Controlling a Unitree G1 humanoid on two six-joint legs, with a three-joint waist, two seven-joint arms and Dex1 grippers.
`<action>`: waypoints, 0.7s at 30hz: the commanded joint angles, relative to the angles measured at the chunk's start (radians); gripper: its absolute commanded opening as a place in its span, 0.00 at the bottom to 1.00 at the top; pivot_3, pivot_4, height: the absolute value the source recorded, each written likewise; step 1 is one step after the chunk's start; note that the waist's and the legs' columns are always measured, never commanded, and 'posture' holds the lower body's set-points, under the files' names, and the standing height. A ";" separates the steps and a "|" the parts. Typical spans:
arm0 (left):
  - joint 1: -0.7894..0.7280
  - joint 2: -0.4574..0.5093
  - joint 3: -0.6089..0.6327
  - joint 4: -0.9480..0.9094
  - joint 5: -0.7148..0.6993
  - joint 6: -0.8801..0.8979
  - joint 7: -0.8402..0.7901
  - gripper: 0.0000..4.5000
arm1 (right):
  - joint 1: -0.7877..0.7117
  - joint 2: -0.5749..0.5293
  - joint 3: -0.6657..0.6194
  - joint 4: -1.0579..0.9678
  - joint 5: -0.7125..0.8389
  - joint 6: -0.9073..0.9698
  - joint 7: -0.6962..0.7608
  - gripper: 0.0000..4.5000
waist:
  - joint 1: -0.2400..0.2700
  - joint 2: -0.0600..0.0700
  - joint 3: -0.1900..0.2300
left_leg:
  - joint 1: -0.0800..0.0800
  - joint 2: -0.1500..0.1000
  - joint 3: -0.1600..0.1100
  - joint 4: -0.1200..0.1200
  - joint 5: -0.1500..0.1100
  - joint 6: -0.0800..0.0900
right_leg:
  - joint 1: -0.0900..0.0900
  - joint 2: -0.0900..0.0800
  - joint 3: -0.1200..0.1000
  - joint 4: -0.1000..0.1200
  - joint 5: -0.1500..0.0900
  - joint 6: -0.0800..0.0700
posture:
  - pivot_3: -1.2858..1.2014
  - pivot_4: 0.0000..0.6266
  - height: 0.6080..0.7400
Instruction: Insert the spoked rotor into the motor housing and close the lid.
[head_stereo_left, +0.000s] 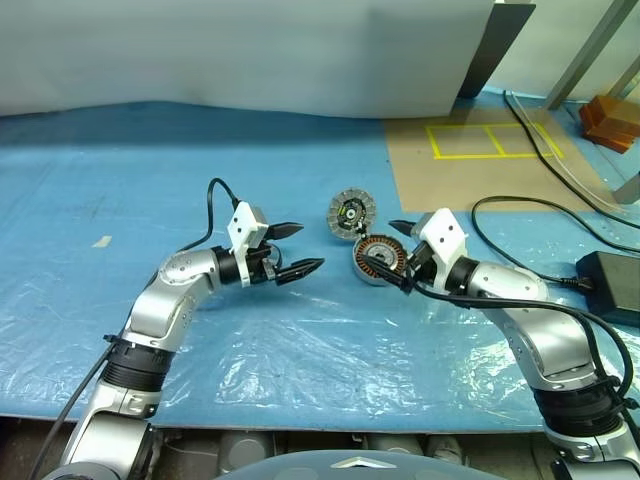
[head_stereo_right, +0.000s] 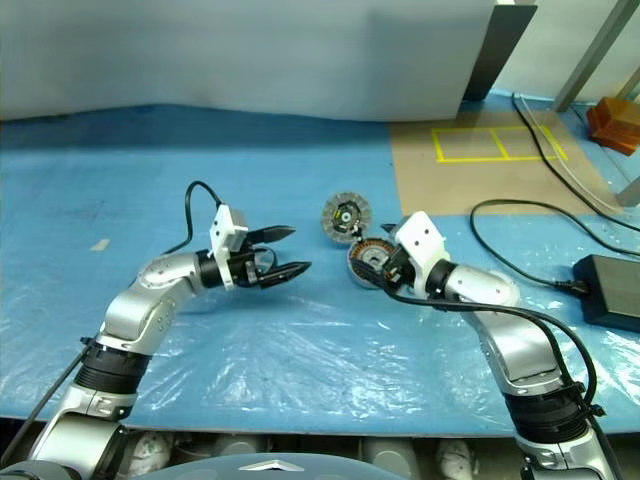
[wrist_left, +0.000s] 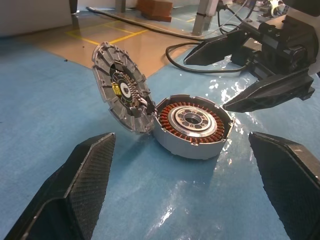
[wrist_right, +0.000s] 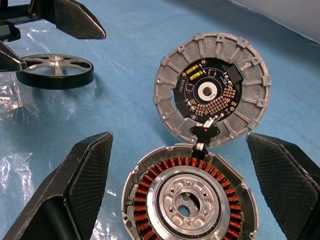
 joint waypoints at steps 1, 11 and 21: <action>-0.009 0.004 0.011 0.008 0.006 -0.031 -0.019 1.00 | -0.006 -0.006 -0.028 -0.033 0.014 -0.011 0.005 1.00 | 0.000 0.000 0.000 | 0.000 0.000 0.000 0.000 0.000 0.000 | 0.000 0.000 0.000 0.000 0.000 0.000 | 0.52 0.24 1.00; 0.012 0.017 0.010 0.011 0.011 -0.047 -0.062 1.00 | -0.017 -0.029 -0.036 -0.032 0.023 -0.009 0.032 1.00 | 0.000 0.000 0.000 | 0.000 0.000 0.000 0.000 0.000 0.000 | 0.000 0.000 0.000 0.000 0.000 0.000 | 0.52 0.24 1.00; 0.009 0.014 0.010 0.049 0.019 -0.080 -0.088 1.00 | -0.029 -0.052 -0.033 -0.039 0.029 -0.005 0.070 1.00 | 0.000 0.000 0.000 | 0.000 0.000 0.000 0.000 0.000 0.000 | 0.000 0.000 0.000 0.000 -0.001 -0.001 | 0.52 0.24 1.00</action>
